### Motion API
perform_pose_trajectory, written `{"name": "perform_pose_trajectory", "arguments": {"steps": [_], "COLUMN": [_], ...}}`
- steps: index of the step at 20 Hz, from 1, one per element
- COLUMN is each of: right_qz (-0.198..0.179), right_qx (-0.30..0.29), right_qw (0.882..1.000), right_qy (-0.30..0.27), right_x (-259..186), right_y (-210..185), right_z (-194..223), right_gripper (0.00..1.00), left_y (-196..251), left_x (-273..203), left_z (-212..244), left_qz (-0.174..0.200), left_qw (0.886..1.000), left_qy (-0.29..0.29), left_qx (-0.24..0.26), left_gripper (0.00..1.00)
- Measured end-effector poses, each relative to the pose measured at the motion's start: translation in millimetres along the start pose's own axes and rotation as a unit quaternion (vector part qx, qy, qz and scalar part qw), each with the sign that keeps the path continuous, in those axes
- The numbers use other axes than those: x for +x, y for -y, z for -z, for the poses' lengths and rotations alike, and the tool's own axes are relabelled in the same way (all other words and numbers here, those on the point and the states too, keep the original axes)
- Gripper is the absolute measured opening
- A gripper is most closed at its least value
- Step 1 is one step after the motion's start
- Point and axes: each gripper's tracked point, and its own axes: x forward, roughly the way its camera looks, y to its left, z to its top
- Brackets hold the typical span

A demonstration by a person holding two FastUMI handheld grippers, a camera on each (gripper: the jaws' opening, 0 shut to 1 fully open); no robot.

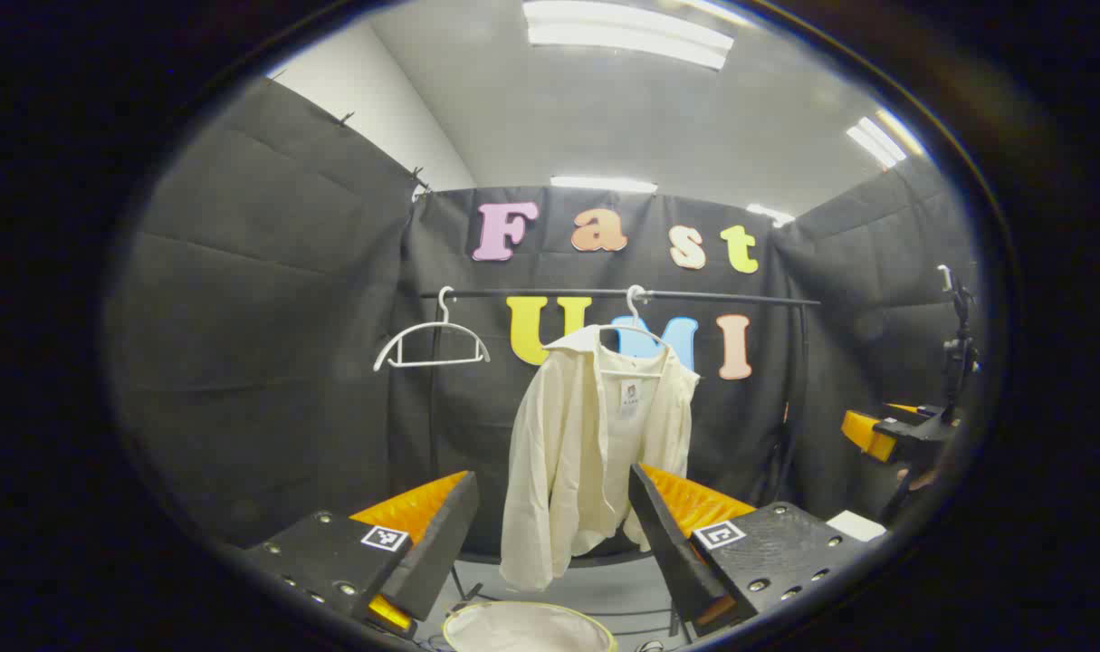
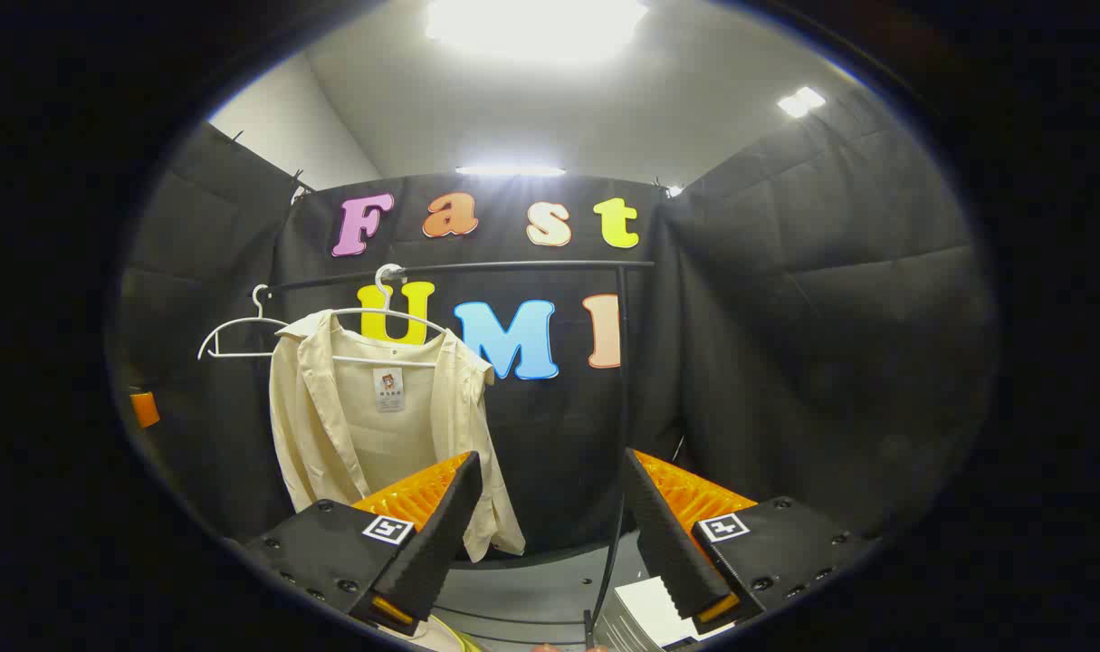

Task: Grasp the clothes on the hanger with both hands and then place them into the laundry hamper below.

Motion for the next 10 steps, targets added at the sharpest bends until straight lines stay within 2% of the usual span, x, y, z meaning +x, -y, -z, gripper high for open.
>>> {"name": "perform_pose_trajectory", "arguments": {"steps": [1,2,3,4,5,6,10], "right_qz": [0.000,0.000,-0.001,-0.002,-0.003,-0.005,-0.009], "right_qx": [-0.005,-0.007,-0.007,-0.004,-0.001,0.003,0.002], "right_qw": [1.000,1.000,1.000,1.000,1.000,1.000,1.000], "right_qy": [-0.003,-0.004,-0.005,-0.006,-0.008,-0.012,-0.017], "right_x": [1,1,1,1,2,2,0], "right_y": [1,1,1,0,-1,-1,0], "right_z": [2,2,2,2,3,5,9], "right_gripper": [0.98,0.98,0.93,0.98,0.93,0.98,0.98], "left_y": [1,2,3,4,6,9,13], "left_x": [1,0,-1,-2,-6,-10,-15], "left_z": [2,4,7,7,10,11,12], "left_qz": [0.004,0.005,0.005,0.004,0.003,0.003,0.001], "left_qw": [1.000,1.000,1.000,1.000,1.000,1.000,1.000], "left_qy": [-0.003,-0.007,-0.011,-0.013,-0.016,-0.017,-0.017], "left_qx": [-0.001,-0.001,0.001,0.002,0.001,0.000,0.001], "left_gripper": [0.99,0.99,0.99,0.99,0.99,0.99,0.99]}}
